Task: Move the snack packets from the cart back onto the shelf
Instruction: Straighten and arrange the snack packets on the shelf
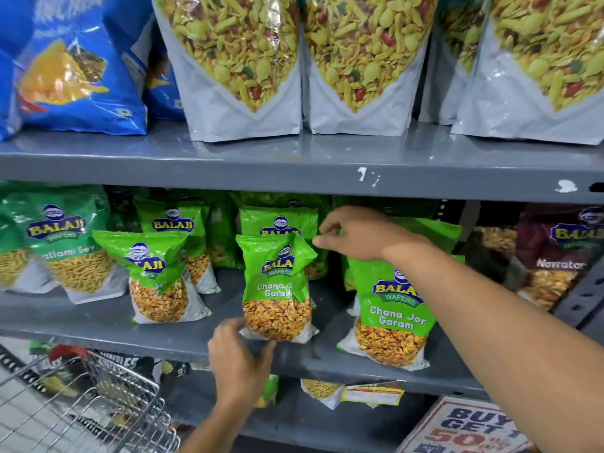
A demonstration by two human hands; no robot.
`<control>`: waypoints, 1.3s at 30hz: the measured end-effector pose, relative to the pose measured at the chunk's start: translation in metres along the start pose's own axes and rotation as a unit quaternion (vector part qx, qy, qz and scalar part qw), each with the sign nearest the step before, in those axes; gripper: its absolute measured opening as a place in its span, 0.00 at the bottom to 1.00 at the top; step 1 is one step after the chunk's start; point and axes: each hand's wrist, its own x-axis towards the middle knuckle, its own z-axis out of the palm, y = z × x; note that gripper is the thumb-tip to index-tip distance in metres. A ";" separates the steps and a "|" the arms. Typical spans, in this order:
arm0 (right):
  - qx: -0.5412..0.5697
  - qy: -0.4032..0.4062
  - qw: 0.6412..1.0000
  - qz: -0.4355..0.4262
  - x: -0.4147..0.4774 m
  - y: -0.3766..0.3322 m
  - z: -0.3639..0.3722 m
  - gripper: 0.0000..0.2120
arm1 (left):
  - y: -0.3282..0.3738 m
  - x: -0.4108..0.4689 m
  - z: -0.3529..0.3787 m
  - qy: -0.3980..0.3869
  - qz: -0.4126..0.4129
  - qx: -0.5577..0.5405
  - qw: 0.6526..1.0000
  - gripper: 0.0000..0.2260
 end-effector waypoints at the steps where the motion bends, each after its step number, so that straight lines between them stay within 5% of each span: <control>1: -0.025 -0.012 1.000 -0.003 0.007 -0.006 0.006 0.23 | -0.013 0.017 -0.003 -0.034 0.000 0.042 0.999 0.26; 6: -0.073 -0.085 0.994 -0.004 0.029 -0.024 0.022 0.23 | -0.030 0.069 -0.005 -0.266 0.051 0.107 0.957 0.22; 10: -0.046 -0.075 0.995 0.050 0.035 -0.021 0.012 0.07 | -0.034 0.075 -0.005 -0.244 0.069 0.092 0.963 0.17; 20: 0.035 -0.093 0.994 0.036 0.053 -0.060 0.014 0.20 | -0.040 0.083 -0.004 -0.279 0.077 0.057 0.956 0.16; 27: 0.056 -0.033 0.998 0.003 0.073 -0.088 0.035 0.03 | -0.035 0.084 -0.013 -0.301 0.085 0.059 0.948 0.19; 31: 0.072 -0.038 0.997 -0.011 0.088 -0.095 0.041 0.07 | -0.039 0.076 -0.018 -0.302 0.107 0.061 0.945 0.23; 34: 0.119 -0.011 0.993 -0.025 0.092 -0.109 0.044 0.11 | -0.044 0.068 -0.032 -0.245 0.154 0.033 0.957 0.19; 39: 0.085 -0.018 0.991 -0.099 0.134 -0.180 0.078 0.07 | -0.136 0.100 -0.096 0.005 0.000 0.002 1.000 0.28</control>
